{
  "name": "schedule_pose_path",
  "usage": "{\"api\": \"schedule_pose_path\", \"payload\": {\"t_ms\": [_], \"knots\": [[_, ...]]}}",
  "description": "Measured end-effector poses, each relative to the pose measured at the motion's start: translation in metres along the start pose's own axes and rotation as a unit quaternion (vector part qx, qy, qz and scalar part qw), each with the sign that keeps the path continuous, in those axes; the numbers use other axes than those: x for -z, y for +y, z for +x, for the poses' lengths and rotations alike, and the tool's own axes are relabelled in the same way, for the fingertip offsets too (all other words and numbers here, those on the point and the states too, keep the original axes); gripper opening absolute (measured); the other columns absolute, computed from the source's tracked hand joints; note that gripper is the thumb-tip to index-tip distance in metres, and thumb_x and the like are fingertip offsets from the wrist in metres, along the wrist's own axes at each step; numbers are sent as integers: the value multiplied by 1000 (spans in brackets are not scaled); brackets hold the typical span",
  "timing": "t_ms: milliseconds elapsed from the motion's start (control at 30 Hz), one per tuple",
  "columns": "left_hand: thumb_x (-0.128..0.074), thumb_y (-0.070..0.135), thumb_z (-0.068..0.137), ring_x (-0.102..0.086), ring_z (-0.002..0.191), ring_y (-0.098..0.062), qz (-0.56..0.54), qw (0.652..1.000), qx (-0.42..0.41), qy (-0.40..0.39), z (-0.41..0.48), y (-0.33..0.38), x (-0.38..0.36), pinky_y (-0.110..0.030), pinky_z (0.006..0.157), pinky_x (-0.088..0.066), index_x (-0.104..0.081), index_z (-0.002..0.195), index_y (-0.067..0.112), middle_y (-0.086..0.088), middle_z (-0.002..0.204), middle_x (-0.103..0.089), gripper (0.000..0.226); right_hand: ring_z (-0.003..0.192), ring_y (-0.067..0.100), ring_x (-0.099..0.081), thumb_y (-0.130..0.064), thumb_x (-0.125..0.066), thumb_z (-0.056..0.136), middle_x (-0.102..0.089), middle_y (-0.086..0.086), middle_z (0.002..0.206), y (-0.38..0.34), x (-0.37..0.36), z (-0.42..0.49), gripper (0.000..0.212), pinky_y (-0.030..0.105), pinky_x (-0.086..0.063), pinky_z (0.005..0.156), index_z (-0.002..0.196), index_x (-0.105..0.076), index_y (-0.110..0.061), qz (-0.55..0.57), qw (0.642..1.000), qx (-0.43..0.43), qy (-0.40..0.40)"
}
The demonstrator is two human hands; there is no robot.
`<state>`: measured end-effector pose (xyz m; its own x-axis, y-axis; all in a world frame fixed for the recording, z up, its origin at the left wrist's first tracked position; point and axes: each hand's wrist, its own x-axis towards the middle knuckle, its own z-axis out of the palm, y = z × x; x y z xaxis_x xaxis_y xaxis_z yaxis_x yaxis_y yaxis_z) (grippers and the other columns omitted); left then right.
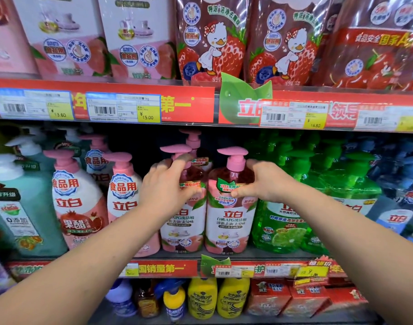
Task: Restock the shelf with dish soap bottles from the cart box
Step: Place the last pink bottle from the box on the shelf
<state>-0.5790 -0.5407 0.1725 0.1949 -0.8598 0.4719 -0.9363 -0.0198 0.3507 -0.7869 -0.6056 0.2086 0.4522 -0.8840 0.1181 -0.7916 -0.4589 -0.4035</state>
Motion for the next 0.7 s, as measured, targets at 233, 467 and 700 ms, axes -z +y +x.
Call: {"api": "schedule_pose_path", "payload": {"t_ms": [233, 467, 700], "knots": [[-76, 46, 68, -31, 128, -41, -10, 996, 1, 87, -14, 9, -6, -46, 103, -29, -47, 132, 26, -24, 139, -32, 73, 113, 22, -55, -39, -79, 70, -59, 5, 117, 8, -3, -9, 65, 24, -40, 81, 124, -53, -12, 24, 998, 40, 31], [-61, 45, 68, -46, 105, -37, 9, 973, -133, 189, -17, 52, -15, -49, 89, -40, -55, 120, 13, -21, 110, -53, 60, 83, 20, -58, -38, -68, 81, -59, -2, 80, 44, 23, -36, 19, 26, -41, 71, 84, -61, -20, 34, 973, 17, 229], [-66, 53, 73, -41, 110, -38, 11, 995, -76, 60, 0, 92, -29, -41, 92, -36, -42, 133, 30, -17, 125, -34, 68, 86, 31, -56, -56, -65, 76, -52, 13, 103, 88, 34, -39, 60, 32, -40, 66, 108, -47, -9, -45, 959, -115, 257]]}}
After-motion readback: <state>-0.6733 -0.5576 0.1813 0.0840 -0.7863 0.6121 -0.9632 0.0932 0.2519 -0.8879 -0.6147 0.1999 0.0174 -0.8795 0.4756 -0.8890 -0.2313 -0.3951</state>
